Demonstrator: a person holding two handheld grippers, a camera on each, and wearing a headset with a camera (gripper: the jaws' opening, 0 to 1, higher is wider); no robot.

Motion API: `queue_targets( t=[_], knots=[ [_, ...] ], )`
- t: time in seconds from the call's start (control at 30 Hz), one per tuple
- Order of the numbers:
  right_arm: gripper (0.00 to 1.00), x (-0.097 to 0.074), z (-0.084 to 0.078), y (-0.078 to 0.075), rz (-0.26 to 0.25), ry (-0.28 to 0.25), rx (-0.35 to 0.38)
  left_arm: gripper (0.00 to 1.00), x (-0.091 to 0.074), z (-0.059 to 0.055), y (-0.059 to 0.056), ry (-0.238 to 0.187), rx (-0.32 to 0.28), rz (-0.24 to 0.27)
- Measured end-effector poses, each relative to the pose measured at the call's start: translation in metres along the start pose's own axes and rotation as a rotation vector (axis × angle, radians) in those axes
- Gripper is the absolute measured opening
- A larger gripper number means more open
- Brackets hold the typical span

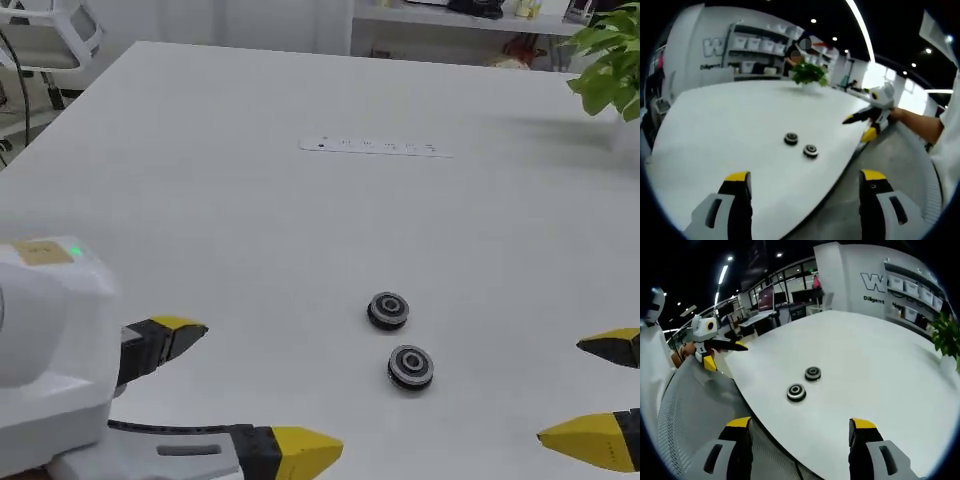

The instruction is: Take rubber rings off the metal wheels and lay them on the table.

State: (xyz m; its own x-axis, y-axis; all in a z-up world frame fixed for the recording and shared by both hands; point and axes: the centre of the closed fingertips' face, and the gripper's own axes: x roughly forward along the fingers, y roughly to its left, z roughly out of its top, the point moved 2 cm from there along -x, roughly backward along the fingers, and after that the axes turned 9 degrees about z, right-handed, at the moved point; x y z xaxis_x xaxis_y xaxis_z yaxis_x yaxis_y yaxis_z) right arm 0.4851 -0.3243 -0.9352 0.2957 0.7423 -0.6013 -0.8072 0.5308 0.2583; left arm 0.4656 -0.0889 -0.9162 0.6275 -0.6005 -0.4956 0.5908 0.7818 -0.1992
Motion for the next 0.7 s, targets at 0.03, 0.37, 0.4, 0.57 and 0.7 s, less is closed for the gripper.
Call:
queue_targets(
  t=[0.03,0.37,0.4,0.57,0.7],
  knots=[
    [0.77,-0.001,0.0,-0.001,-0.004,-0.004,0.004,0.9,0.001,-0.002,-0.001,0.011,-0.007,-0.007],
    [0.77,0.002,-0.004,0.0,-0.005,0.034,-0.015,0.89,0.001,-0.004,0.0,0.032,0.025,0.009],
    [0.77,0.002,-0.006,0.0,-0.003,0.043,-0.02,0.89,0.0,-0.003,0.0,0.025,0.027,0.012],
    [0.75,-0.001,-0.007,-0.003,-0.041,0.062,-0.055,0.89,0.002,-0.005,-0.002,0.036,0.035,0.006],
    [0.73,-0.001,-0.008,-0.005,-0.051,0.071,-0.058,0.89,0.002,-0.008,-0.004,0.059,0.05,-0.002]
  ],
)
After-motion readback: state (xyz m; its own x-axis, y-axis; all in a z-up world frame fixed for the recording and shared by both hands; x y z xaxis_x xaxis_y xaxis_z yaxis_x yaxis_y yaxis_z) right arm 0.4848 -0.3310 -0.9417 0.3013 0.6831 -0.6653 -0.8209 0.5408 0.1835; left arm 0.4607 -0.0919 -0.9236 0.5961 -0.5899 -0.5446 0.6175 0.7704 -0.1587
